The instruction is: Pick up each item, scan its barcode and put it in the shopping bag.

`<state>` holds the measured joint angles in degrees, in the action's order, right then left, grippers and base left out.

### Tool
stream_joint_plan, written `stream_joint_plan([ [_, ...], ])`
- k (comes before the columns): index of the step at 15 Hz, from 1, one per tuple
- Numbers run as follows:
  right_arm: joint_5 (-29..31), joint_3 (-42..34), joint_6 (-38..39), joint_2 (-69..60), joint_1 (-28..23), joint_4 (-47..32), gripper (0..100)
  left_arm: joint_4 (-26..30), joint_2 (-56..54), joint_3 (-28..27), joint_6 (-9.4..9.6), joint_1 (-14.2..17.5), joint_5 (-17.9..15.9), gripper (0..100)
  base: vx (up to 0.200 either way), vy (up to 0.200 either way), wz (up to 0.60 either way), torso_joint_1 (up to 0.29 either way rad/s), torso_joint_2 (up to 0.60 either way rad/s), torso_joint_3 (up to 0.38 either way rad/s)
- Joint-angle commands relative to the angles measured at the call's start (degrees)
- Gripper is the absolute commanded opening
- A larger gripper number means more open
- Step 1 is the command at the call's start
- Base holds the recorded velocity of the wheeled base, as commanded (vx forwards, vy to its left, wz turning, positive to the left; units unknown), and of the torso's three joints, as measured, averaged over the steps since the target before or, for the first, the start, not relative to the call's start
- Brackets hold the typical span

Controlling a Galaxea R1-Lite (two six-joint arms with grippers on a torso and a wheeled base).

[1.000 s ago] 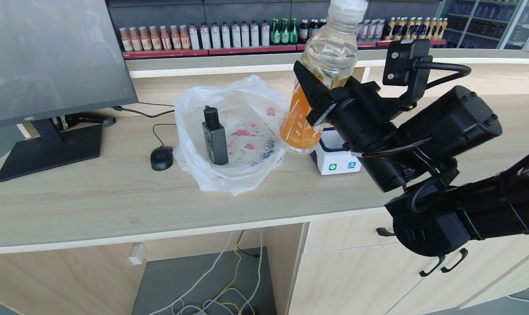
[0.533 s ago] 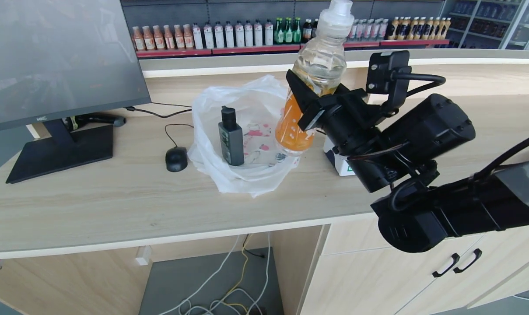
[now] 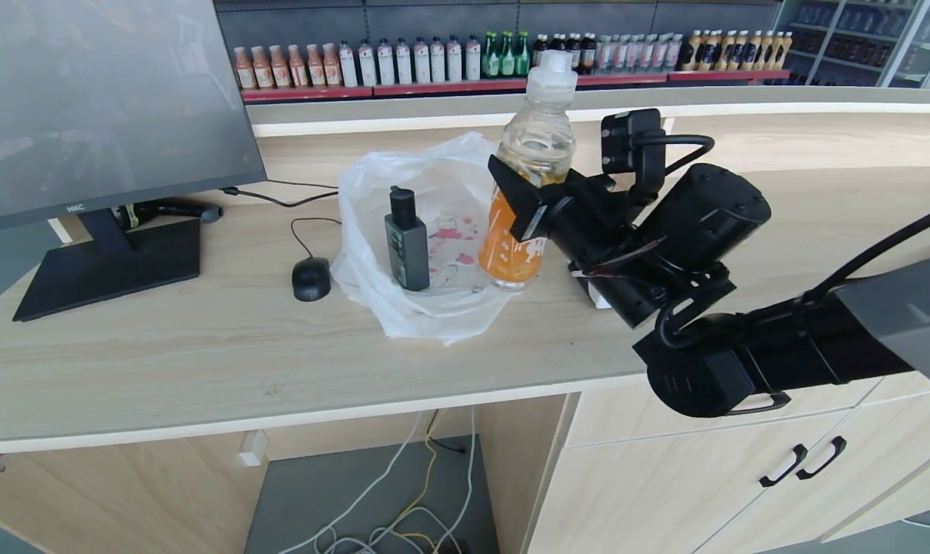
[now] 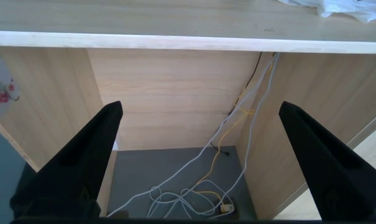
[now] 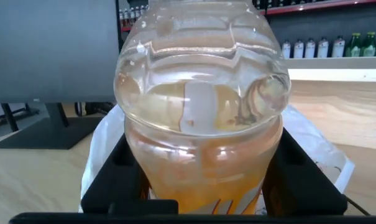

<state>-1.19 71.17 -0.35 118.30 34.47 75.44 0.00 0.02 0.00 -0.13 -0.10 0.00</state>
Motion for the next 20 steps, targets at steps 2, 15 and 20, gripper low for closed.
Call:
stream_joint_plan([
  [2,-0.65,9.51,0.44,3.34,-2.66,-7.41,0,0.0,-0.02,0.0,-0.04,0.01,0.0,100,0.0,0.0,0.0,0.0,0.0,0.0],
  [15,-2.06,40.54,-0.17,21.89,-4.86,-23.49,0,0.0,-0.02,0.0,-0.04,0.01,0.0,100,0.0,0.0,0.0,0.0,0.0,0.0],
  [20,-1.88,40.54,-0.26,23.73,-4.86,-23.4,0,0.0,-0.02,0.0,-0.04,0.01,0.0,100,0.0,0.0,0.0,0.0,0.0,0.0],
])
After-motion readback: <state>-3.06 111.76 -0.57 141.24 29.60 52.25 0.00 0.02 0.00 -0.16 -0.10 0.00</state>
